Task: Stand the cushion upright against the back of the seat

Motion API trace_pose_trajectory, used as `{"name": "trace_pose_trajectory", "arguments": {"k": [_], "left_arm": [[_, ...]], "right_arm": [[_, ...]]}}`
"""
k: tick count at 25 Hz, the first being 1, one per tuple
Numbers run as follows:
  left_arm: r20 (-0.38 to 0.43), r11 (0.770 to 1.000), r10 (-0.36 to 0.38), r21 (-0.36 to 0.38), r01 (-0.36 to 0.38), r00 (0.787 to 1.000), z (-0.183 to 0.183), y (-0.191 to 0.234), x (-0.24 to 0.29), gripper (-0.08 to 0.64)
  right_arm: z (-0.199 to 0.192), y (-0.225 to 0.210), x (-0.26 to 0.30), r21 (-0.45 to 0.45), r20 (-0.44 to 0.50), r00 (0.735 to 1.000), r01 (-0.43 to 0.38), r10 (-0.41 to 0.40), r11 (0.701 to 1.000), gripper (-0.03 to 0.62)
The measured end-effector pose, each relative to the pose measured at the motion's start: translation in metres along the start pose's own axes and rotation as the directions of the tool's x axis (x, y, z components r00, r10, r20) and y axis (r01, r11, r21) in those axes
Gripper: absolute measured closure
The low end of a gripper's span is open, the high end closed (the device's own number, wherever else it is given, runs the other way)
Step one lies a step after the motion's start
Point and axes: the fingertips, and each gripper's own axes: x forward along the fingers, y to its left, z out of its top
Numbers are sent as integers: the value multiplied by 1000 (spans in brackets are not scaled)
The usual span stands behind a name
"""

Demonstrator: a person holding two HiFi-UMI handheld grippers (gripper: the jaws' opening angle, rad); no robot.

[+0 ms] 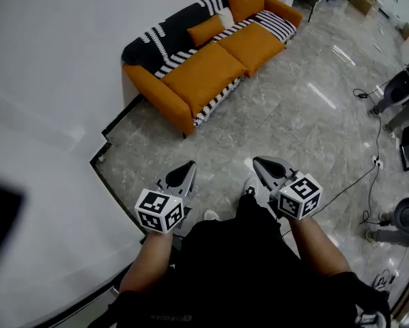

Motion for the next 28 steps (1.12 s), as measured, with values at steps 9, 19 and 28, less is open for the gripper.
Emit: {"name": "trace_pose_trajectory", "arguments": {"k": [9, 19, 28], "left_arm": [[-1, 1000, 2, 4, -2, 1000, 0, -1, 0, 543], [-9, 1000, 2, -7, -2, 1000, -1, 3, 3, 543], [-26, 1000, -16, -21, 15, 1000, -5, 2, 14, 543]], "right_arm": [[-2, 1, 1, 16, -2, 1000, -12, 12, 1000, 557], [5, 3, 4, 21, 24, 999, -21, 21, 1000, 553], [1, -12, 2, 50, 11, 1000, 28, -29, 998, 552]]}}
